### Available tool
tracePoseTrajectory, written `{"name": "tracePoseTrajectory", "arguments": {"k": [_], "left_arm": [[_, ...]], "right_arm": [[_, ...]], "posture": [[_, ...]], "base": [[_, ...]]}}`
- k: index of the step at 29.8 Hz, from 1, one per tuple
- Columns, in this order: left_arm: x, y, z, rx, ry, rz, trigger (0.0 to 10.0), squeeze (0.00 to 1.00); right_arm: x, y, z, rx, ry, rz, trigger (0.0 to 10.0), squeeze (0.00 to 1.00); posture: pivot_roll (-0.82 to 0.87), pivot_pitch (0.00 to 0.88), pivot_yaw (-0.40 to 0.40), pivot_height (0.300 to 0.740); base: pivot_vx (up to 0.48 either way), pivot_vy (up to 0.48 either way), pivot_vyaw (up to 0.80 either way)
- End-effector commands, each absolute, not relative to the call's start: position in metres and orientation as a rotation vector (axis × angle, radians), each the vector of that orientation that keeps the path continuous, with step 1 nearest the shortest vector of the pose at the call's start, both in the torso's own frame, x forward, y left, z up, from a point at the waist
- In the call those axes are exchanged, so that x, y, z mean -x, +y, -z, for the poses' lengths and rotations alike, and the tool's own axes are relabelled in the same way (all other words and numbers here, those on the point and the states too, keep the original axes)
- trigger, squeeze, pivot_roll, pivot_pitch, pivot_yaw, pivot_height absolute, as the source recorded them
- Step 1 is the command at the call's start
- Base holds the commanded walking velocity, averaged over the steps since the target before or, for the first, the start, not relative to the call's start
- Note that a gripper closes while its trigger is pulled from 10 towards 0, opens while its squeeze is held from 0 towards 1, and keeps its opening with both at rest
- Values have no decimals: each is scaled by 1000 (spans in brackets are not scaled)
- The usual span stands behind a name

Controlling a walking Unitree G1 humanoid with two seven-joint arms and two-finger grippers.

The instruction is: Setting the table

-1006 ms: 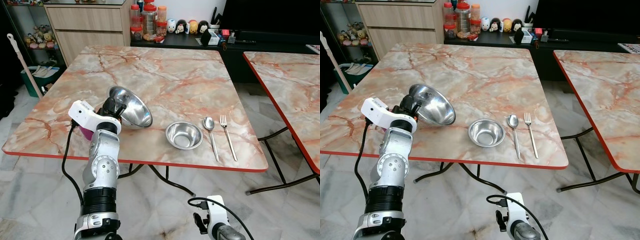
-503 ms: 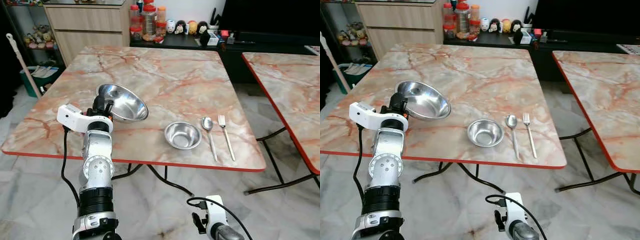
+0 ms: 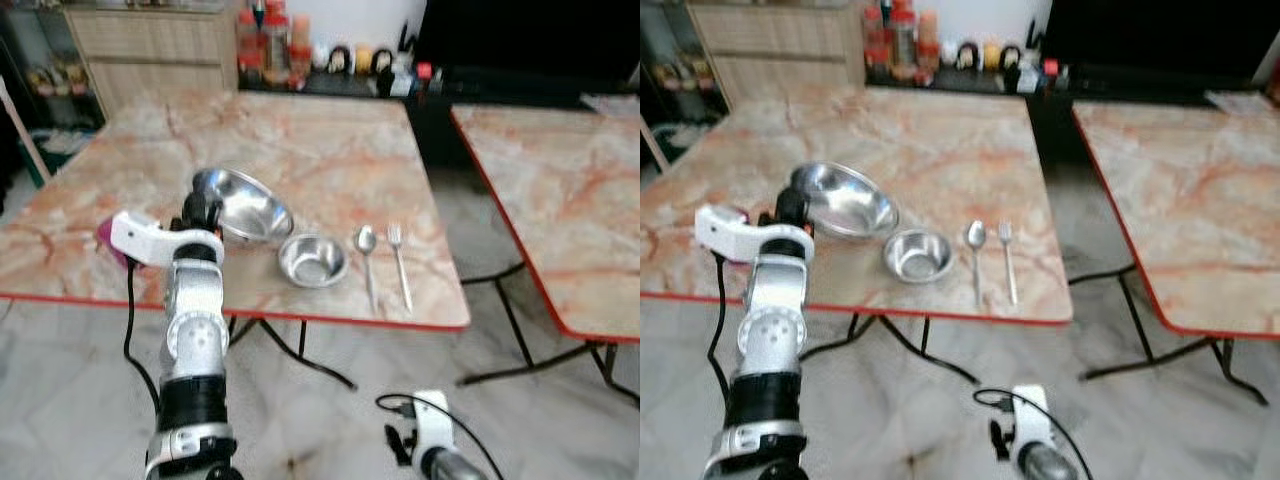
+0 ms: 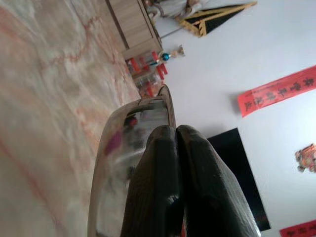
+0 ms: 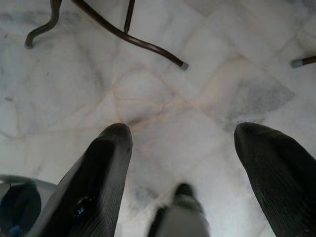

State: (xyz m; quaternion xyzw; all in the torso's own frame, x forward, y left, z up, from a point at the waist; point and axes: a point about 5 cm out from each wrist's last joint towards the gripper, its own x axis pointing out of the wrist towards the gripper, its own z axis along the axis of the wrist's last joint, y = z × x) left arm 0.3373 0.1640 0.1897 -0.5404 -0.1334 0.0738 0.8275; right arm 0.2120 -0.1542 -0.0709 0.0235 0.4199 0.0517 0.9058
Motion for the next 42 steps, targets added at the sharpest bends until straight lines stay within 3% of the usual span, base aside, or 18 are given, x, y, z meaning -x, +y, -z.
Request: {"name": "tracePoseTrajectory", "arguments": {"k": [1, 42], "left_arm": [[-342, 132, -214, 1235, -307, -49, 10000, 0], [-343, 109, -221, 1251, -279, 72, 10000, 0]], "right_arm": [[-207, -165, 73, -45, 880, -74, 10000, 0], [-208, -164, 72, -54, 862, -49, 10000, 0]], "posture": [[24, 0, -27, 732], [18, 0, -13, 732]], "base": [[0, -465, 0], [0, -468, 0]]}}
